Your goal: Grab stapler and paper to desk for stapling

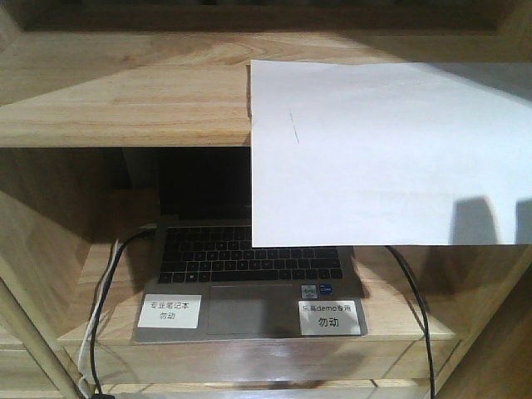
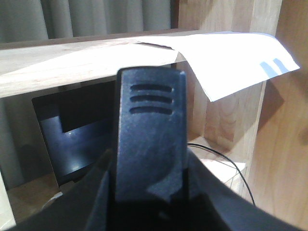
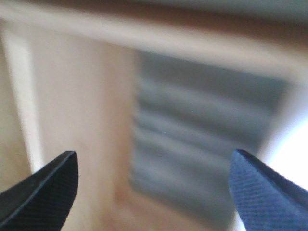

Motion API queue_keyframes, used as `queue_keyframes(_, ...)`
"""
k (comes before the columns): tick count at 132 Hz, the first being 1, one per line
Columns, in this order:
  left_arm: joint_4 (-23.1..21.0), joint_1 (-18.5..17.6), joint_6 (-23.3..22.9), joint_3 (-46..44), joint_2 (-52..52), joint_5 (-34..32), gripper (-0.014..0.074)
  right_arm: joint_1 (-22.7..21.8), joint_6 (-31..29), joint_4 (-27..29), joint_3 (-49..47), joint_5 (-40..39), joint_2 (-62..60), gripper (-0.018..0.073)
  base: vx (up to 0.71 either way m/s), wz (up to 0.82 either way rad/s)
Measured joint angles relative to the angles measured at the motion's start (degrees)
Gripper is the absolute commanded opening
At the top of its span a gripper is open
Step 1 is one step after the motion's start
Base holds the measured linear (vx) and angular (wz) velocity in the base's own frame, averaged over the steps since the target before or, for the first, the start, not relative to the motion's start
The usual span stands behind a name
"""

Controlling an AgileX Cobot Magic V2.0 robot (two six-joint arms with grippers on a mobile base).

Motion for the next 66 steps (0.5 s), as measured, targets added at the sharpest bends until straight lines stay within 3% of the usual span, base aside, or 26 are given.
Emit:
queue_keyframes(42, 0.0, 0.0, 0.0, 0.0, 0.0, 0.0, -0.0006, 13.08, 0.0, 2.17, 11.02, 2.14, -6.76, 0.0594, 0.0, 0.0)
queue_keyframes(66, 0.0, 0.0, 0.0, 0.0, 0.0, 0.0, -0.0006, 17.11, -0.84, 2.58, 15.82, -0.46, -6.81, 0.0594, 0.0, 0.0)
